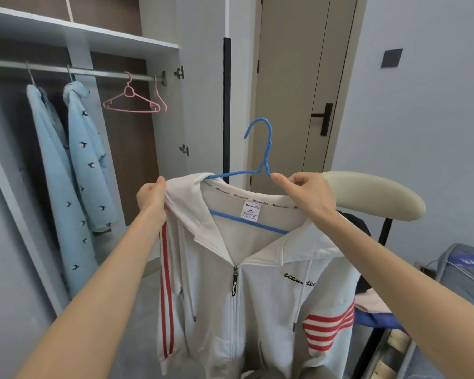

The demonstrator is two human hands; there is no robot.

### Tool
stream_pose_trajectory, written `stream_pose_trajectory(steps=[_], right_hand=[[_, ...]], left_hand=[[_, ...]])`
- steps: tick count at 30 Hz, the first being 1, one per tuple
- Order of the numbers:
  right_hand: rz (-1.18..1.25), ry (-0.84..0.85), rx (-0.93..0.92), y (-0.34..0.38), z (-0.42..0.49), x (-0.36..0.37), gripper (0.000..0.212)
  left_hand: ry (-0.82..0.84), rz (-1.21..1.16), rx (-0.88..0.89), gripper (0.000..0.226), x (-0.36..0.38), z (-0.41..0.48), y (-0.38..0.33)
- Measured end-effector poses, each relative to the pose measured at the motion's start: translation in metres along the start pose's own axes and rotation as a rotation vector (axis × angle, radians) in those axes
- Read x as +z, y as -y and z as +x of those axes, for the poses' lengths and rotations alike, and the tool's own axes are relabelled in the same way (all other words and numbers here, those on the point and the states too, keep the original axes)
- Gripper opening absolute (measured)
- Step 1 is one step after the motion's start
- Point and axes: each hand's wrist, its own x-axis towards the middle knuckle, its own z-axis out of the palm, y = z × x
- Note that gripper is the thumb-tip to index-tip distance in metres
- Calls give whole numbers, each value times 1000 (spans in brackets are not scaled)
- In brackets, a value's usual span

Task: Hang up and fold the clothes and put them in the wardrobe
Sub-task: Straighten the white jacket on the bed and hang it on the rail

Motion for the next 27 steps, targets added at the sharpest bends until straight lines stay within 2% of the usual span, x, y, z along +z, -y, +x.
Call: stream_pose_trajectory(steps=[2, 4, 6, 7, 9, 10, 12, 15, 19, 20, 24, 25, 27], right_hand=[[-3, -27, 16, -4, -1, 2, 60], [-9, -42, 22, -5, -2, 3, 59], [-5, -39, 21, -4, -1, 5, 59], [-1, -33, 18, -2, 0, 5, 58], [7, -20, -1, 3, 2, 6, 57], [13, -10, -15, 6, 2, 6, 57], [27, 20, -53, 12, 4, 6, 57], [34, 83, -100, 17, 5, 4, 54], [103, 191, -175, 7, 9, -5, 19], [88, 190, -185, 1, 10, -7, 16], [-103, 240, -103, -32, 4, -9, 50], [-163, 261, -87, -38, 2, -7, 53], [-230, 284, -126, -45, 0, -4, 41]], left_hand=[[-13, 132, 50, 23, -2, -2, 6], [-57, 327, 184, 19, -2, -9, 9], [-118, 471, 454, 26, 2, -20, 5], [-86, 494, 623, 29, 6, -29, 0], [174, 600, 916, 33, 20, -51, -13], [315, 741, 1025, 34, 29, -61, -17], [467, 1005, 1155, 31, 42, -75, -22], [465, 1014, 1185, 26, 47, -77, -29], [417, 947, 1123, 25, 45, -72, -23], [398, 937, 1091, 24, 44, -70, -20], [321, 869, 982, 23, 34, -66, -14], [306, 836, 972, 23, 32, -66, -15], [265, 798, 971, 23, 29, -68, -16]])
